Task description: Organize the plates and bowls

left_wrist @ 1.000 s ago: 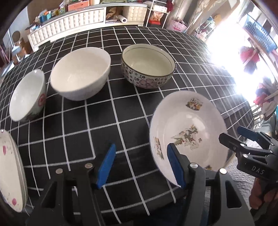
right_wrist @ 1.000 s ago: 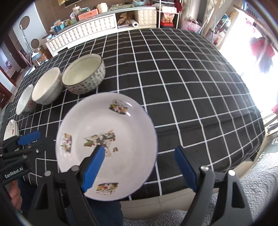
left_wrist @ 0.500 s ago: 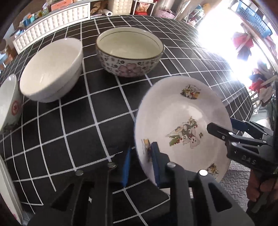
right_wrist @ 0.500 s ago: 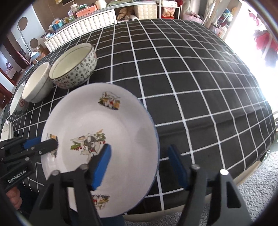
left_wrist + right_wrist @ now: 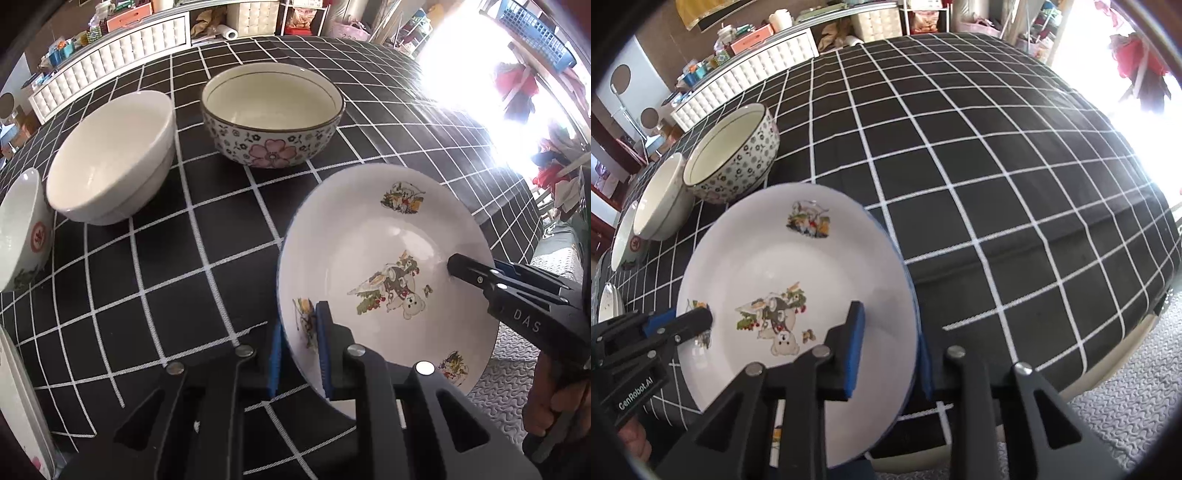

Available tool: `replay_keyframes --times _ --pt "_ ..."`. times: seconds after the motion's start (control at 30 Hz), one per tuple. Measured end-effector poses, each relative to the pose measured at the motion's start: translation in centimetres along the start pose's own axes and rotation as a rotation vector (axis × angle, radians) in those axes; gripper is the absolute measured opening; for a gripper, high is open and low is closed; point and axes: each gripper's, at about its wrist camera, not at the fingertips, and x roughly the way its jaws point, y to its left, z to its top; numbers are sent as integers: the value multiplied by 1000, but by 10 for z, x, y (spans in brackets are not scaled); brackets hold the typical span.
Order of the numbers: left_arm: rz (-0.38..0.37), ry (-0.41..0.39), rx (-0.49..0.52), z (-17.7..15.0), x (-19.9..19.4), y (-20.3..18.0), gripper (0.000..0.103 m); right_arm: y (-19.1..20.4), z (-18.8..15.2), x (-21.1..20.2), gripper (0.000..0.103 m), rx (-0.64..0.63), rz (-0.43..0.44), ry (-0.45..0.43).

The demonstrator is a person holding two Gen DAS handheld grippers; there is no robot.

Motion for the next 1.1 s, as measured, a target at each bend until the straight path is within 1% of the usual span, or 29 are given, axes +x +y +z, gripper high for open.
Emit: replay_keyframes --times 0.17,0.27,0.37,0.43,0.5,0.63,0.77,0.93,1.1 --pt "-3 -14 -37 -9 -17 18 14 12 -1 -7 26 -7 33 -13" --pt "12 -25 -71 -19 -29 35 14 35 -2 -10 25 -41 61 -16" --pt "18 -38 -134 -30 -44 62 13 53 -6 -13 23 -57 106 -11" --pt "16 -50 -182 -39 -56 83 13 70 -8 -16 22 -75 137 -10" --pt "22 -61 -204 -48 -68 98 12 85 -11 -17 22 -97 156 -16" --pt "65 -85 -251 -69 -96 128 12 124 -18 -21 21 -142 206 -19" --pt "105 -115 -290 -85 -123 157 12 169 -19 -20 21 -197 252 -10" --pt "142 -141 -350 -107 -151 197 12 216 -20 -21 21 -283 271 -8" --pt "163 -161 -410 -129 -169 231 12 248 -22 -13 21 -329 297 8"
